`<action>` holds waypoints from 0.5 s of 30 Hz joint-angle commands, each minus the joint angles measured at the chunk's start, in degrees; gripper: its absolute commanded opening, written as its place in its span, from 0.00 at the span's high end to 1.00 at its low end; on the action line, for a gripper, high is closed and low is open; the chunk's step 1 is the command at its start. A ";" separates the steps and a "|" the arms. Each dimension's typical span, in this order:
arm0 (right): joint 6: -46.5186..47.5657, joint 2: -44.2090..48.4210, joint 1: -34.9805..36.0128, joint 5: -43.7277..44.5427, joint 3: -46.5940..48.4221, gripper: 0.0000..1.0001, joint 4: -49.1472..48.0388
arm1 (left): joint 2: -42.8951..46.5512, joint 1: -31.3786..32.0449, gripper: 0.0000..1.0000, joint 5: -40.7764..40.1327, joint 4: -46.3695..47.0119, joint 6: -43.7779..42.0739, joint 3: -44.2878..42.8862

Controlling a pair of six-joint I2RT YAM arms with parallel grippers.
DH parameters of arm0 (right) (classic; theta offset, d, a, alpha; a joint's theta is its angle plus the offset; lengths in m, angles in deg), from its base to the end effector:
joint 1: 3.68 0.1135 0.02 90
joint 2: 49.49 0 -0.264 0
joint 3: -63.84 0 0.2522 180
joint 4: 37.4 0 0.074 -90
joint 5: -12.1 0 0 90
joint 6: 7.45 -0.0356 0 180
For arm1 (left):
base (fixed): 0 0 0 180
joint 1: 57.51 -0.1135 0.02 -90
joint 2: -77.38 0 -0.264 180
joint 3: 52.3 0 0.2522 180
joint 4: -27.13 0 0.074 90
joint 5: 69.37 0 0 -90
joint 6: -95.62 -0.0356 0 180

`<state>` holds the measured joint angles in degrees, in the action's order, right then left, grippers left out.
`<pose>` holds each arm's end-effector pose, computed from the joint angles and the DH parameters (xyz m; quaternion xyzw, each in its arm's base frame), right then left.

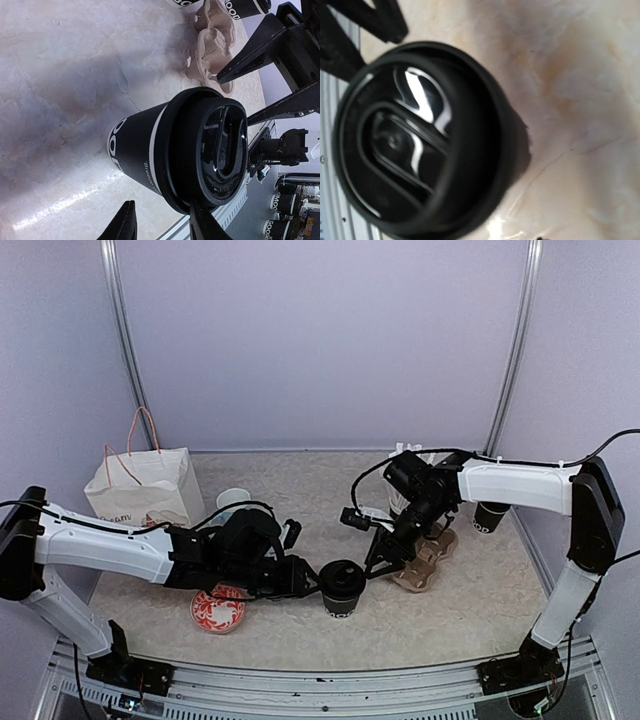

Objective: Pack the takeout coffee

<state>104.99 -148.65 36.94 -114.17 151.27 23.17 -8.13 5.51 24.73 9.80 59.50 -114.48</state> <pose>0.2445 0.2375 0.2250 -0.5319 0.7753 0.3268 0.0958 0.1402 -0.2810 0.2055 0.0872 0.9041 -0.3725 0.1906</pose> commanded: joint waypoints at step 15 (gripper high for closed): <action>2.52 1.07 0.84 -8.88 -0.20 0.57 2.66 | -2.98 -4.15 0.64 0.39 -2.68 -5.50 -0.54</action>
<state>105.82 -148.60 37.45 -118.30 151.03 24.28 -9.69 2.56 26.39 11.61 57.19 -114.64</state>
